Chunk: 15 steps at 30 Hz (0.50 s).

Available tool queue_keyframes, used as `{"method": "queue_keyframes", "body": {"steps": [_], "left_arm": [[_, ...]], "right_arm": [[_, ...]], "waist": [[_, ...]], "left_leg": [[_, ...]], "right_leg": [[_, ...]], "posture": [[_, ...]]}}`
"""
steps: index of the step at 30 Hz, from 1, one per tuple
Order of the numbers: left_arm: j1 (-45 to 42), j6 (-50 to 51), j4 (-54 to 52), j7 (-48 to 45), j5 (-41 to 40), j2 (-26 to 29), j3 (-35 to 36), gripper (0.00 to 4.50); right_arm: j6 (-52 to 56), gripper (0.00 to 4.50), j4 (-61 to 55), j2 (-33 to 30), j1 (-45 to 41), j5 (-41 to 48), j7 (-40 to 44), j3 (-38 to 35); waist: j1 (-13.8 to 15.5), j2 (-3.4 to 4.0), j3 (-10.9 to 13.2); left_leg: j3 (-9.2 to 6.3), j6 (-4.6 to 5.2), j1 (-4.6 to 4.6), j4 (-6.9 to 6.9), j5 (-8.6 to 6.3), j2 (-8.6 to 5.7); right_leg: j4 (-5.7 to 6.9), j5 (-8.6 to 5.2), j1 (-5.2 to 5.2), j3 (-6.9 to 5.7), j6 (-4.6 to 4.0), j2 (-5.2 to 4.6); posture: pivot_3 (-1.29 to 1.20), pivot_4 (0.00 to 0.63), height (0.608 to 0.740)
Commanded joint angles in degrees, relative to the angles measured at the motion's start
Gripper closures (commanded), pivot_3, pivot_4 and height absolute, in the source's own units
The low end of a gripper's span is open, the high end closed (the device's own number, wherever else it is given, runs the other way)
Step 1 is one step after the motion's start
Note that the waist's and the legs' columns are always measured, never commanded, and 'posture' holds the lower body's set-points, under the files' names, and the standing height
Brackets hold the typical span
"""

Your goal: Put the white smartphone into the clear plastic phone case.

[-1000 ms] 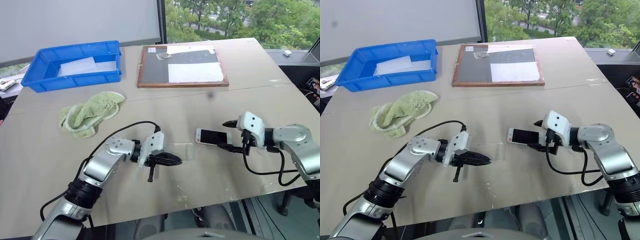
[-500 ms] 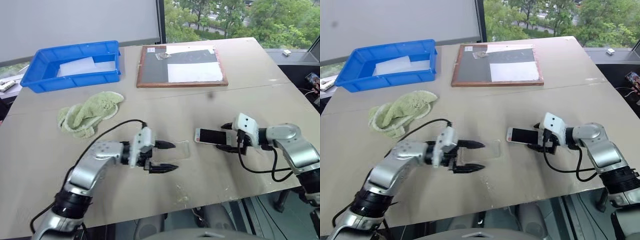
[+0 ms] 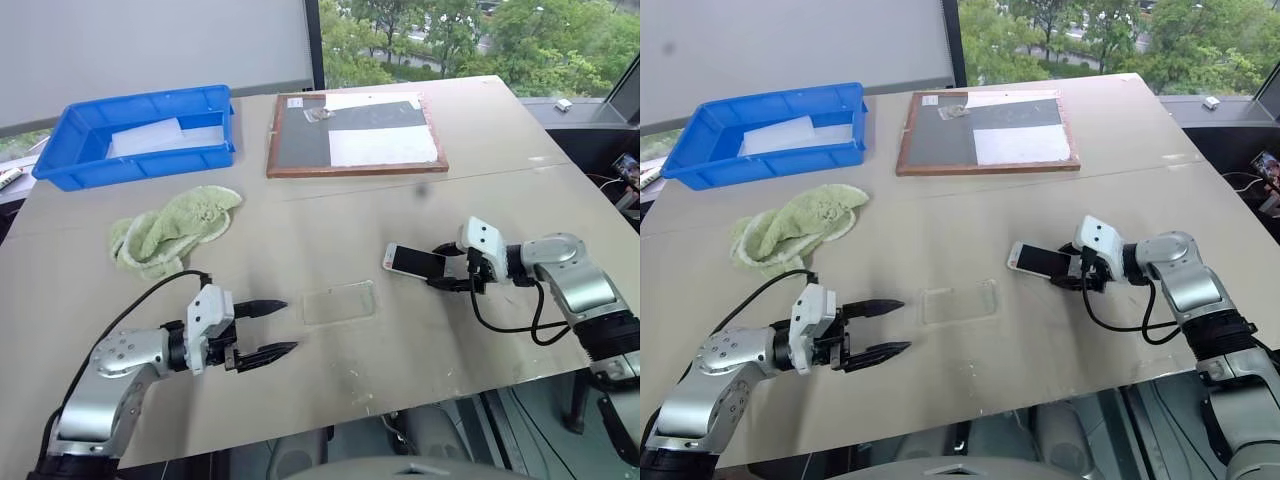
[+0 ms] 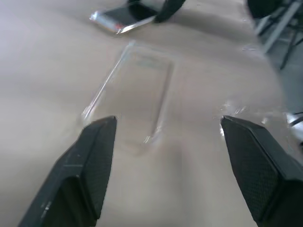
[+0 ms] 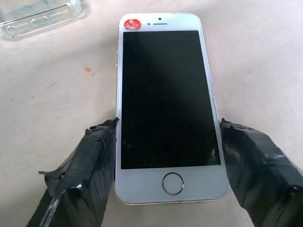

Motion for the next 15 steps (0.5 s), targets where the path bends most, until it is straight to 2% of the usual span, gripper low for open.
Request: {"method": "queue_keyframes", "body": {"steps": [1, 3, 4, 5, 7, 11, 14, 15], "left_arm": [[0.33, -3.05, 2.86, 0.37, 0.62, 0.01, 2.06, 0.86], [0.03, -3.17, 4.04, 0.56, 0.16, -0.18, 2.31, 0.86], [-0.20, -3.71, 4.88, 0.31, 0.31, -0.23, 2.20, 0.86], [-0.43, -4.14, 5.56, 0.06, 0.47, -0.26, 2.05, 0.86], [-1.50, -5.06, 7.49, -0.42, 0.94, -0.38, 1.48, 0.86], [-2.94, -5.99, 9.48, -0.92, 1.36, -0.32, 0.70, 0.86], [-3.55, -6.27, 9.74, -0.98, 1.53, -0.39, 0.35, 0.86], [-3.64, -6.28, 9.73, -0.95, 1.51, -0.40, 0.27, 0.86]], "right_arm": [[4.31, 1.80, -10.03, 0.65, 0.96, 4.50, -0.71, -2.40], [7.24, 2.72, -15.79, 0.54, 1.51, 5.75, -1.16, -2.22], [8.76, 3.46, -19.20, 0.84, 1.53, 6.04, -1.78, -1.42], [9.98, 3.62, -21.76, 1.15, 1.43, 6.02, -2.38, -0.49], [11.19, 4.47, -26.08, 2.47, 0.57, 4.51, -3.55, 2.83], [13.53, 4.47, -26.57, 4.65, -1.07, 3.05, -6.68, 4.60], [13.95, 3.72, -23.99, 4.09, -1.67, 2.56, -8.17, 3.36], [14.12, 3.21, -23.90, 3.67, -1.60, 2.82, -8.06, 3.15]], "waist": [[-0.09, 0.03, 0.02], [0.00, 0.06, 0.04], [0.07, 0.05, 0.04], [0.13, 0.06, 0.04], [0.22, 0.05, 0.04], [0.36, 0.05, 0.04], [0.60, 0.04, 0.04], [0.78, 0.04, 0.04]], "left_leg": [[0.02, 0.00, 0.00, -0.02, 0.00, 0.00], [0.09, 0.00, 0.00, -0.03, 0.00, 0.01], [0.10, 0.00, 0.00, -0.02, 0.00, 0.00], [0.11, 0.00, 0.00, -0.02, 0.00, 0.00], [0.14, 0.00, 0.00, -0.02, 0.00, -0.01], [0.12, 0.00, 0.00, -0.01, -0.01, -0.01], [0.16, 0.00, -0.01, 0.01, -0.01, -0.07], [0.16, 0.00, -0.03, 0.01, -0.01, -0.09]], "right_leg": [[0.01, 0.00, -0.01, 0.03, 0.00, 0.00], [0.04, 0.00, -0.05, 0.09, 0.00, 0.01], [0.04, 0.00, -0.05, 0.10, 0.01, 0.00], [0.04, 0.00, -0.05, 0.12, 0.01, -0.01], [0.04, 0.00, -0.06, 0.14, 0.01, -0.03], [0.04, 0.00, -0.06, 0.12, 0.01, -0.02], [0.04, 0.00, -0.06, 0.14, 0.01, -0.09], [0.04, 0.01, -0.06, 0.14, 0.01, -0.11]], "posture": [[0.00, 0.150, 0.740], [0.00, 0.150, 0.740], [0.00, 0.150, 0.740], [0.00, 0.150, 0.740], [0.00, 0.150, 0.740], [0.00, 0.150, 0.740], [0.00, 0.150, 0.740], [0.00, 0.150, 0.740]]}}
